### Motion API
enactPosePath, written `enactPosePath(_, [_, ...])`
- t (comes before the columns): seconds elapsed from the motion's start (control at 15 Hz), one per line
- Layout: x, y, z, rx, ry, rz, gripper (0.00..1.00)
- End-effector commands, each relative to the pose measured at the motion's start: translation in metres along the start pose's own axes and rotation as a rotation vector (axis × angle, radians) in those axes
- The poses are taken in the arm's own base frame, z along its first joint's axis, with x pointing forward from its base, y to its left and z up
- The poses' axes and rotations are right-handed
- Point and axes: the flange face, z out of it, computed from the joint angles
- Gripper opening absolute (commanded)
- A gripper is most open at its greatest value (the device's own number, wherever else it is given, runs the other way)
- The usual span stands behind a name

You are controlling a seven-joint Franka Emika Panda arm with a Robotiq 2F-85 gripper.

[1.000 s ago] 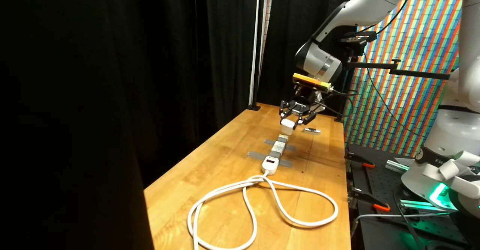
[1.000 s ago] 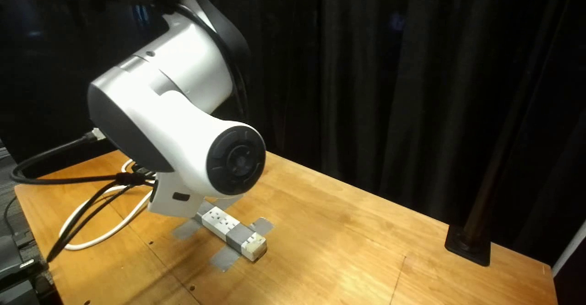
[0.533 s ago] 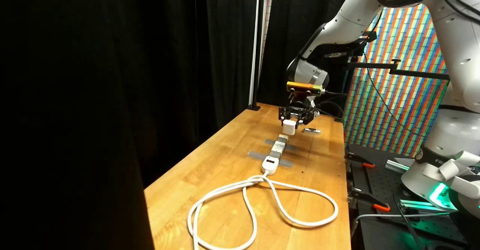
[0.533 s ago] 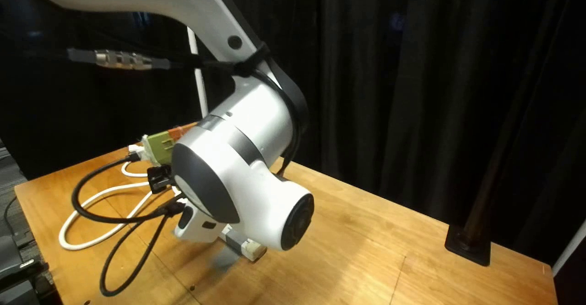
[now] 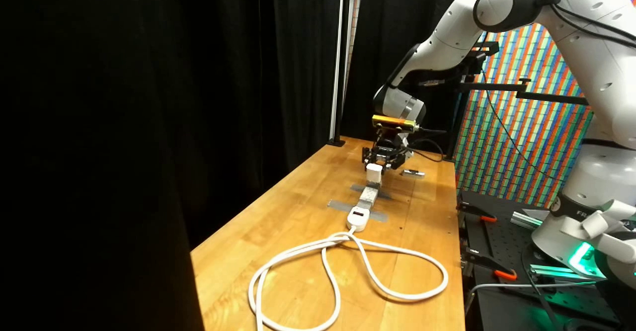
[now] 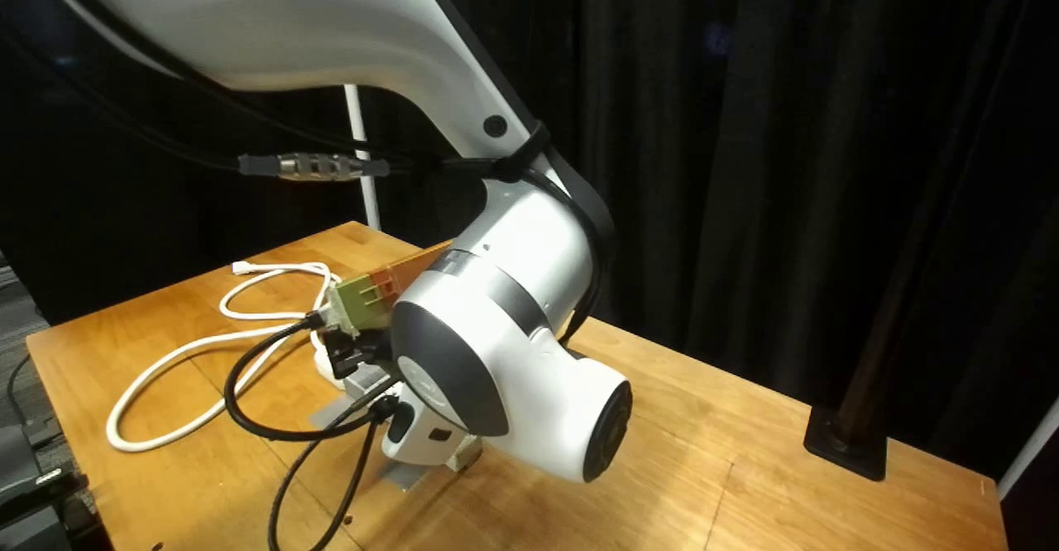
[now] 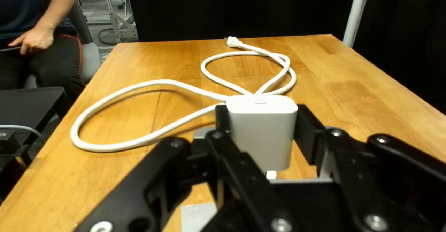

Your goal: Plug the charger head into the extension cable

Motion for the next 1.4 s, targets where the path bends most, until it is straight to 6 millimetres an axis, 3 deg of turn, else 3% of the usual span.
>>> enactPosePath(0.0, [0.009,-0.015,-0.020,0.013,0.004,-0.034,0.23])
enactPosePath(0.53, [0.040,-0.021,-0.032,0.029,-0.023,-0.043,0.23])
enactPosePath(1.33, [0.077,-0.017,-0.026,-0.021,-0.056,-0.052,0.23])
